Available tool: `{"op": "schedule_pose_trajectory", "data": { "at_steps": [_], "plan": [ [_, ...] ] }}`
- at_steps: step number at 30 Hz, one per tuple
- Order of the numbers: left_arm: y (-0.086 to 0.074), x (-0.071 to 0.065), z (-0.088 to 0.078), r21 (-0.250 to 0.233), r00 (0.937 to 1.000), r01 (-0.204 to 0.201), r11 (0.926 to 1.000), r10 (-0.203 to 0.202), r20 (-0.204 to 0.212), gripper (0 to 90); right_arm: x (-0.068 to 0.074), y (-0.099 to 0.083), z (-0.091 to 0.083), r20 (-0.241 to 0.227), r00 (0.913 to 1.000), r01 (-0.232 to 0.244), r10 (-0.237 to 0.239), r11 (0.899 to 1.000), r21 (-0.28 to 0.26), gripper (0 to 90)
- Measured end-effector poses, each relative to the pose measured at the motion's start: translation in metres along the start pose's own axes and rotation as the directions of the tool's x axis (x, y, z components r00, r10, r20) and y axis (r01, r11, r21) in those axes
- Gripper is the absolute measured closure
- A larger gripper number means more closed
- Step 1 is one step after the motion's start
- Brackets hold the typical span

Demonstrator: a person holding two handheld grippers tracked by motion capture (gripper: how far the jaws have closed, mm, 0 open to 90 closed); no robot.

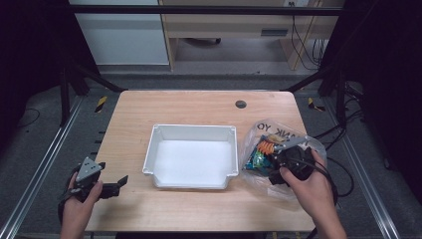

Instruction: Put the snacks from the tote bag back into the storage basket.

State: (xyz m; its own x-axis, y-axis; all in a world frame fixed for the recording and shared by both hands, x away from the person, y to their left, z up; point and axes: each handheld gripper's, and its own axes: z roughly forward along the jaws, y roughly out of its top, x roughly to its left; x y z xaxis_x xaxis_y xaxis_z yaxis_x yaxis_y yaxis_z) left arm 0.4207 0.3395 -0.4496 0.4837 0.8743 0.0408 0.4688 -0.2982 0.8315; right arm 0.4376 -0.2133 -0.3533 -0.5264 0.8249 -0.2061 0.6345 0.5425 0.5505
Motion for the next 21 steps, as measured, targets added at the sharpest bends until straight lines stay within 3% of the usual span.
{"op": "schedule_pose_trajectory", "data": {
  "at_steps": [3,6,10,12,15,19,21],
  "plan": [
    [0.0,0.001,-0.002,-0.007,1.0,0.0,1.0,0.0,-0.006,3.0,-0.004,0.009,-0.001,-0.003,0.9991,0.042,-0.042,0.999,0.025,9.1],
    [-0.001,0.004,-0.001,-0.012,0.9999,0.015,0.9998,-0.015,0.005,3.0,-0.01,0.022,-0.001,-0.056,0.9921,0.116,-0.113,0.991,0.073,9.4],
    [0.001,0.006,-0.001,-0.024,0.9999,0.014,0.9996,-0.014,0.003,3.0,-0.018,0.03,-0.002,-0.067,0.9903,0.127,-0.122,0.988,0.084,9.5],
    [0.0,0.009,0.001,-0.029,0.9998,0.01,0.9995,-0.01,-0.016,3.0,-0.025,0.036,-0.004,-0.07,0.9888,0.137,-0.132,0.988,0.065,9.6],
    [0.0,0.015,0.006,-0.013,0.9999,0.004,0.9999,-0.004,-0.012,3.1,-0.035,0.042,-0.006,-0.066,0.9864,0.153,-0.15,0.988,0.035,10.0],
    [0.008,0.017,0.003,-0.084,0.9992,-0.013,0.9964,0.01,-0.04,3.4,-0.049,0.047,-0.003,-0.088,0.9835,0.16,-0.158,0.987,0.021,10.6],
    [0.007,0.017,0.001,-0.085,0.9988,-0.002,0.9964,-0.003,-0.049,3.4,-0.058,0.052,0.0,-0.108,0.9826,0.153,-0.151,0.988,0.009,10.6]
  ]
}}
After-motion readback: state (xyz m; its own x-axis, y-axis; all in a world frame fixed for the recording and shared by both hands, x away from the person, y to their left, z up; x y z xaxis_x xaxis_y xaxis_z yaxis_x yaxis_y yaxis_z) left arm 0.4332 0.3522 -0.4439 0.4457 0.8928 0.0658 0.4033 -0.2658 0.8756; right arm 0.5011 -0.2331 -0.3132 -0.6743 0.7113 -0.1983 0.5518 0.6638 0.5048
